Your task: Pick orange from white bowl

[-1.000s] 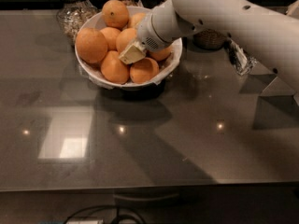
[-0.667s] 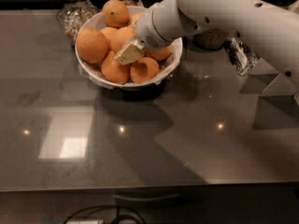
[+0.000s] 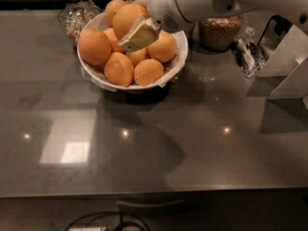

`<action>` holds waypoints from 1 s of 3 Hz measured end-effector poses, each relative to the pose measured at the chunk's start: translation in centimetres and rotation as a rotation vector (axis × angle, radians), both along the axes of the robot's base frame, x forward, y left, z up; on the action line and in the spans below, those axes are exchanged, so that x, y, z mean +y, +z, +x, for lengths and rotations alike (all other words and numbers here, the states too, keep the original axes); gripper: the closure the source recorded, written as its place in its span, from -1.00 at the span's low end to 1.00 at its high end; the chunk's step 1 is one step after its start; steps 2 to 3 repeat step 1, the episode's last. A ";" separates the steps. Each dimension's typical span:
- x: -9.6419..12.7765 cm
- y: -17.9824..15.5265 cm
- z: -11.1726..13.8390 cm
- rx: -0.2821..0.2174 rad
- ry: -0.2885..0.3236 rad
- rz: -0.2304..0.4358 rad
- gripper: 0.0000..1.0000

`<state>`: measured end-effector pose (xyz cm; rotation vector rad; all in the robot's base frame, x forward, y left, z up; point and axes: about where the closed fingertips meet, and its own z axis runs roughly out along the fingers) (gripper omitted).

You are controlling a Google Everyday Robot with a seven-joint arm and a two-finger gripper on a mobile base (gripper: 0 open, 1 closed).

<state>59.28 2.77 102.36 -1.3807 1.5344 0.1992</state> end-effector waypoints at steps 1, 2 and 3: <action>0.0 0.0 0.0 0.000 0.000 0.000 1.00; 0.0 0.0 0.0 0.000 0.000 0.000 1.00; 0.0 0.0 0.0 0.000 0.000 0.000 1.00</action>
Offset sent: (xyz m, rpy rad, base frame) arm 0.0000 0.0000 0.0000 0.0000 0.0000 0.0000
